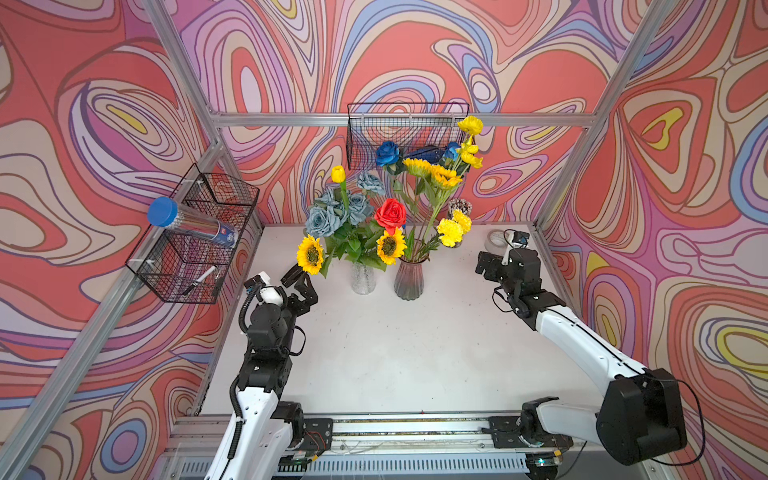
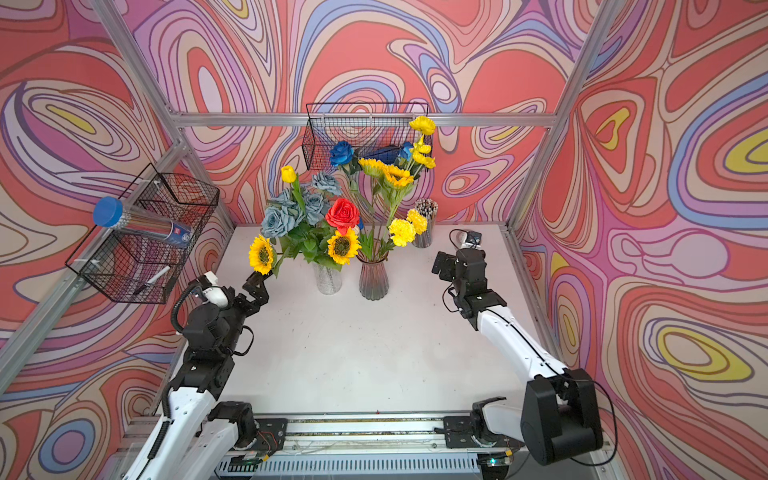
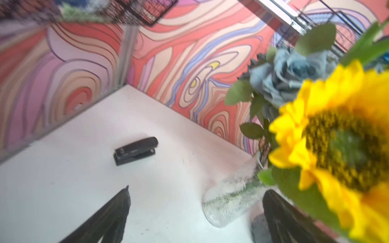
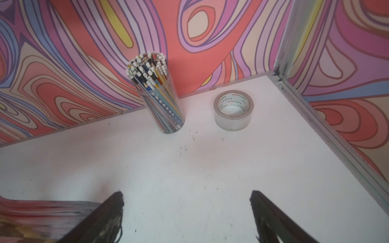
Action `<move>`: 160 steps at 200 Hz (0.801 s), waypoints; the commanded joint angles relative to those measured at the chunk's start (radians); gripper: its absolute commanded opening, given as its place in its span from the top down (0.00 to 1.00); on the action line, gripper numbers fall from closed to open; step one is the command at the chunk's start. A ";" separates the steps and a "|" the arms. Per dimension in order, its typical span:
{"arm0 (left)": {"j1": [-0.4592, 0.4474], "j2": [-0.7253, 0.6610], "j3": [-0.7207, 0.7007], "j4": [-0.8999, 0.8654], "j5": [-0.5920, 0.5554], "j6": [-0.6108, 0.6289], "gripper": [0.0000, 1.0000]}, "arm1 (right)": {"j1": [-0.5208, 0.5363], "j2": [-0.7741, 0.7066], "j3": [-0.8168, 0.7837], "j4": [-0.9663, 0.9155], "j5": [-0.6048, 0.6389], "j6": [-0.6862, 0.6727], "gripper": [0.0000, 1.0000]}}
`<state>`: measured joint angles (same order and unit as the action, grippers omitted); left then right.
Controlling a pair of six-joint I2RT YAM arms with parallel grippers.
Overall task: Pick out yellow flowers from the vase
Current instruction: Pick up the flower from the vase.
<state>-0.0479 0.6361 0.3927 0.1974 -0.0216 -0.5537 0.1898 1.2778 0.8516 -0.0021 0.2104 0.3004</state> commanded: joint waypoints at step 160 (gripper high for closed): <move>-0.038 0.700 0.061 1.126 0.426 -0.250 0.22 | 0.007 0.074 -0.001 -0.006 -0.114 -0.003 0.08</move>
<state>-0.0845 1.3239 0.4232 1.2316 0.4133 -0.8047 0.1913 1.3323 0.8509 -0.0120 0.1112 0.2939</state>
